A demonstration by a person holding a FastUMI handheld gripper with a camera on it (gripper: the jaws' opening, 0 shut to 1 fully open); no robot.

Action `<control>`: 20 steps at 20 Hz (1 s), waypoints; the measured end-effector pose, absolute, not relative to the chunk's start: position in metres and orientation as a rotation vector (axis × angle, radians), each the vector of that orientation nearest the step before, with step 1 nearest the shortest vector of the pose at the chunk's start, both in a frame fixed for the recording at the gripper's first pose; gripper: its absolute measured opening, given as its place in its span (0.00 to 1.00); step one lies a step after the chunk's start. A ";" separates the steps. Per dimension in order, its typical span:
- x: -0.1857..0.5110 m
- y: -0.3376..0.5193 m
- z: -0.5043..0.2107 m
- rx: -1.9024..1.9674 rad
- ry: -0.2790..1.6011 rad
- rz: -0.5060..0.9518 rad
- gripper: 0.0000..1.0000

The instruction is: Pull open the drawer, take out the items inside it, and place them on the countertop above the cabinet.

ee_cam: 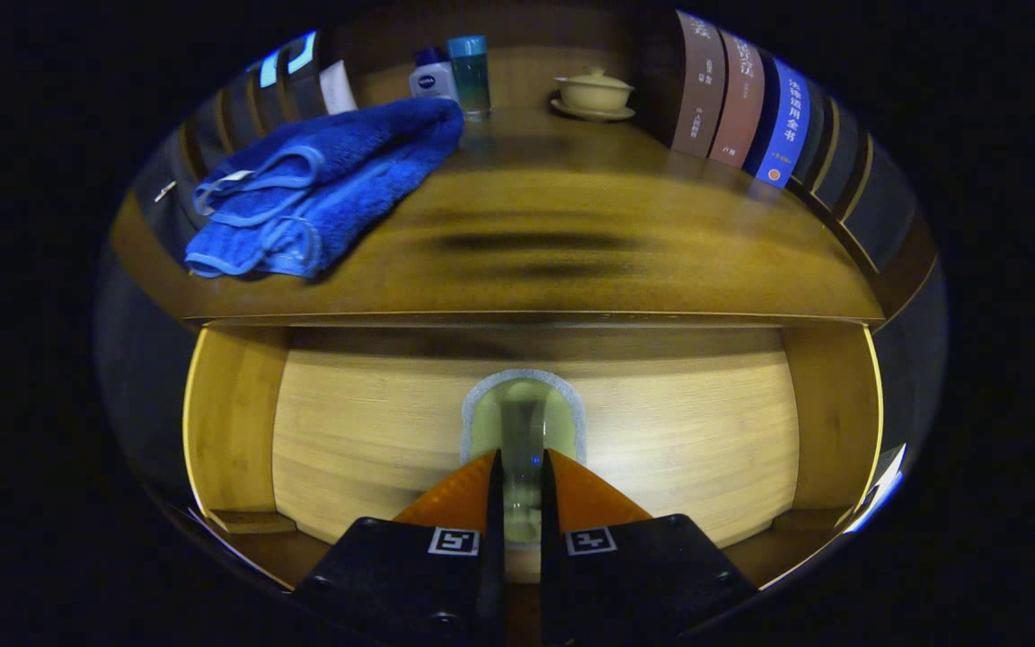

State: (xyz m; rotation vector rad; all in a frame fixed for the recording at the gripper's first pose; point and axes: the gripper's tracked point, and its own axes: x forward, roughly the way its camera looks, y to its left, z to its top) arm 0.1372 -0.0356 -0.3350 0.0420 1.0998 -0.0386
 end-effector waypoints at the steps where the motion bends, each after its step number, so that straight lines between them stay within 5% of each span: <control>1: 0.135 -0.036 -0.322 0.042 1.069 -0.039 0.20; 10: 0.158 -0.034 -0.183 0.022 0.717 -0.028 0.20; 20: 0.278 -0.046 -0.183 0.050 0.762 -0.040 0.20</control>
